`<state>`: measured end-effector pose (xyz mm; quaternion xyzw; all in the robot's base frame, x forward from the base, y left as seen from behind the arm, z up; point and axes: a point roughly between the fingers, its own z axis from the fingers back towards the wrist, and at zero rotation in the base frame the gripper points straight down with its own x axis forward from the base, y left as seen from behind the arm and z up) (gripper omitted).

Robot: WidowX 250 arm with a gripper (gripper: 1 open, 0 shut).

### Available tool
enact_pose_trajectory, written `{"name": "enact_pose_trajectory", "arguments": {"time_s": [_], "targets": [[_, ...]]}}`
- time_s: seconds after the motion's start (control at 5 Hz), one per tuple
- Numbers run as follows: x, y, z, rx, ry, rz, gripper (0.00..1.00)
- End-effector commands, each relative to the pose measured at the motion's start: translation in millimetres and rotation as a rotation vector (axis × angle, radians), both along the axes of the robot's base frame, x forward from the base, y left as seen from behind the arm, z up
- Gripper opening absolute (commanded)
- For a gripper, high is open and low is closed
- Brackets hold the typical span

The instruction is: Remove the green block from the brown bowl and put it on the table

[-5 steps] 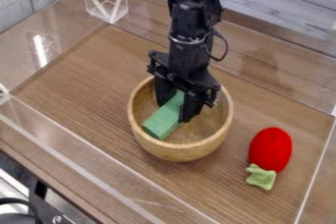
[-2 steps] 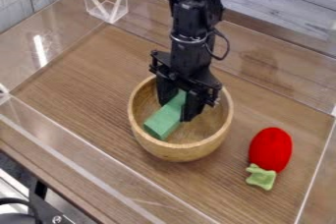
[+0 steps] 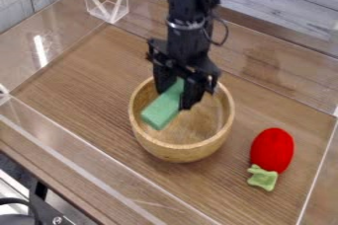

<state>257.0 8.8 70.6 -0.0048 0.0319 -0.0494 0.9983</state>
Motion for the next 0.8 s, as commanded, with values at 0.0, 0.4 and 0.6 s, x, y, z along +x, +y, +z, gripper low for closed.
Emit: {"name": "enact_pose_trajectory", "arguments": {"time_s": [0.0,0.4,0.6], "targets": [[5.3,14.3,37.0,0.015,-0.107,0.03,0.0],[-20.9,78.9,35.3,0.046,-0.094,0.143,0.0],[-29.9,106.7,29.1,0.059,-0.083,0.183,0.0]]}}
